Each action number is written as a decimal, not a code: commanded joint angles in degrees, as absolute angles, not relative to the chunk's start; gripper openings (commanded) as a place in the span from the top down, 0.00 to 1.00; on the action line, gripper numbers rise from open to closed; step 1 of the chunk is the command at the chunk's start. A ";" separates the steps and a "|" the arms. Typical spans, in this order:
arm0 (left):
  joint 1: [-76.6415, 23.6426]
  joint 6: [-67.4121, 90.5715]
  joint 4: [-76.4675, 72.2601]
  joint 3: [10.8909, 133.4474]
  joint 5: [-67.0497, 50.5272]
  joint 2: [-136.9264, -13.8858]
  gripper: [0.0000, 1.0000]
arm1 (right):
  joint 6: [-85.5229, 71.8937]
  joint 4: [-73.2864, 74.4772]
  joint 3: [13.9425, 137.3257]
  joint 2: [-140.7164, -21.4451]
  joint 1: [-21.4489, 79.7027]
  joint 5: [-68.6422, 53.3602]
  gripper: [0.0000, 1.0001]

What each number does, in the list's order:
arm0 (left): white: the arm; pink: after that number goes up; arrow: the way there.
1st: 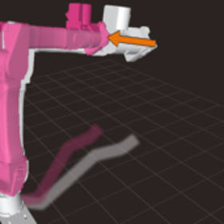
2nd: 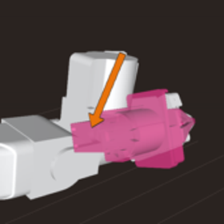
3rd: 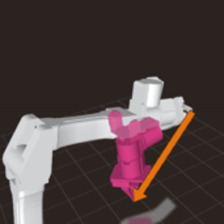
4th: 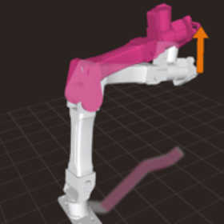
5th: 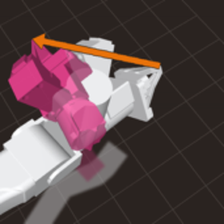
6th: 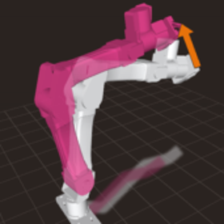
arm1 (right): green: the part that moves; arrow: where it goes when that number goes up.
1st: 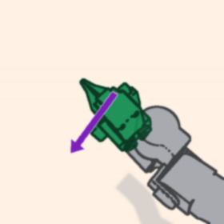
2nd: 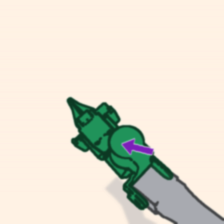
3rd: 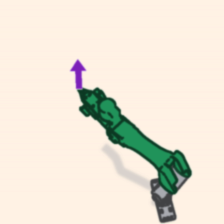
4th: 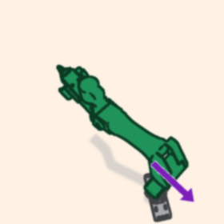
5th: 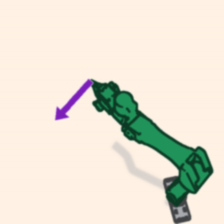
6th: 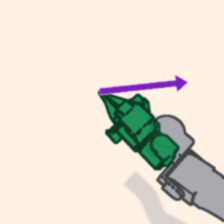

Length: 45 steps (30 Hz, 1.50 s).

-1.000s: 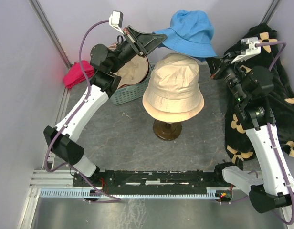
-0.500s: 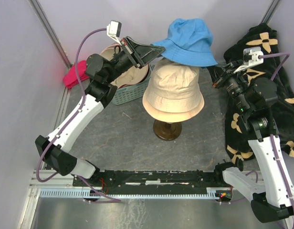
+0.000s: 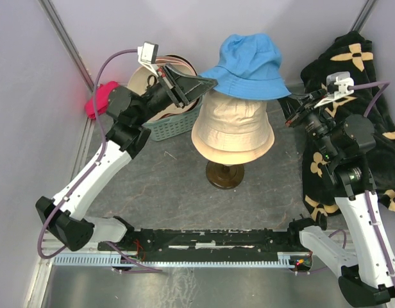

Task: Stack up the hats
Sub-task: Stack the hat on the hat.

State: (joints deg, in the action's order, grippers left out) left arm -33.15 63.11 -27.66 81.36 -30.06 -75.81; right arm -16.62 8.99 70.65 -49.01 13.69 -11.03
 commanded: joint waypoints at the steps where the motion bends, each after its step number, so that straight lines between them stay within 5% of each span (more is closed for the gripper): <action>1: -30.61 59.27 -36.06 81.19 -24.70 -66.12 0.97 | -14.81 9.35 69.21 -47.01 10.99 1.51 0.98; 45: -33.84 64.42 -33.79 54.59 -25.52 -47.95 0.97 | -13.01 11.38 54.29 -35.95 11.10 6.40 0.98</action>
State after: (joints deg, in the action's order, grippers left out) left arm -35.16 61.58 -24.14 54.00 -29.47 -53.74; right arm -15.55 7.86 56.07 -36.25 14.66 -15.70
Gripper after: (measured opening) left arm 0.051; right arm 0.040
